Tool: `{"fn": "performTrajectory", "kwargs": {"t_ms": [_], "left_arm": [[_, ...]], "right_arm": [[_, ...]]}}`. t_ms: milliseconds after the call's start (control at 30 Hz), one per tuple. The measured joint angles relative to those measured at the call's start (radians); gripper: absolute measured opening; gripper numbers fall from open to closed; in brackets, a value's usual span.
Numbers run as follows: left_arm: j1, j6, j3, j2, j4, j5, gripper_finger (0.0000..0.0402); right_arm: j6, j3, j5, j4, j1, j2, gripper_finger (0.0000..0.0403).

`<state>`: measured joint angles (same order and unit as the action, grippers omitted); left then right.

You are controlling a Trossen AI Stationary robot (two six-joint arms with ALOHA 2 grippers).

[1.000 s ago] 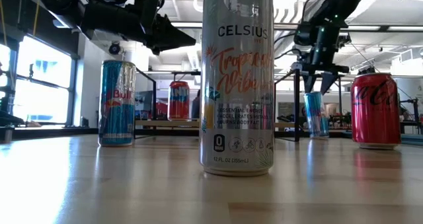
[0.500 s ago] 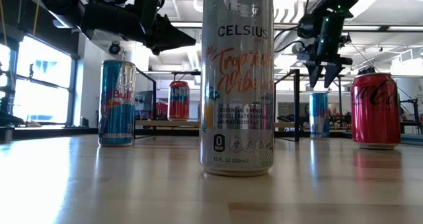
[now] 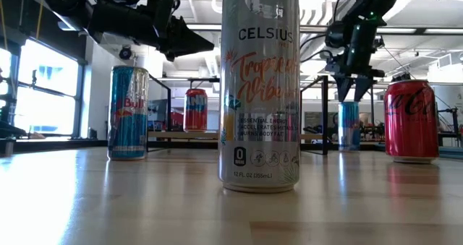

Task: Place canned beverage on shelf
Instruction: Put the top blue soda can on the shelf

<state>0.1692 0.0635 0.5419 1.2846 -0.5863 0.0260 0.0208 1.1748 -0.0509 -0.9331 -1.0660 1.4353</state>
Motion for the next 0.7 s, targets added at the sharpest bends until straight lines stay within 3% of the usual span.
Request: {"fn": "performTrajectory", "kwargs": {"t_ms": [533, 700], "left_arm": [[0.000, -0.008, 0.000, 0.000, 0.015, 0.000, 0.0000], [0.000, -0.008, 0.000, 0.000, 0.016, 0.000, 0.0000]], "right_arm": [[-0.037, -0.001, 0.022, 0.008, 0.009, 0.085, 0.0296], [-0.028, -0.002, 0.010, 0.014, 0.009, 0.097, 0.0279]]}}
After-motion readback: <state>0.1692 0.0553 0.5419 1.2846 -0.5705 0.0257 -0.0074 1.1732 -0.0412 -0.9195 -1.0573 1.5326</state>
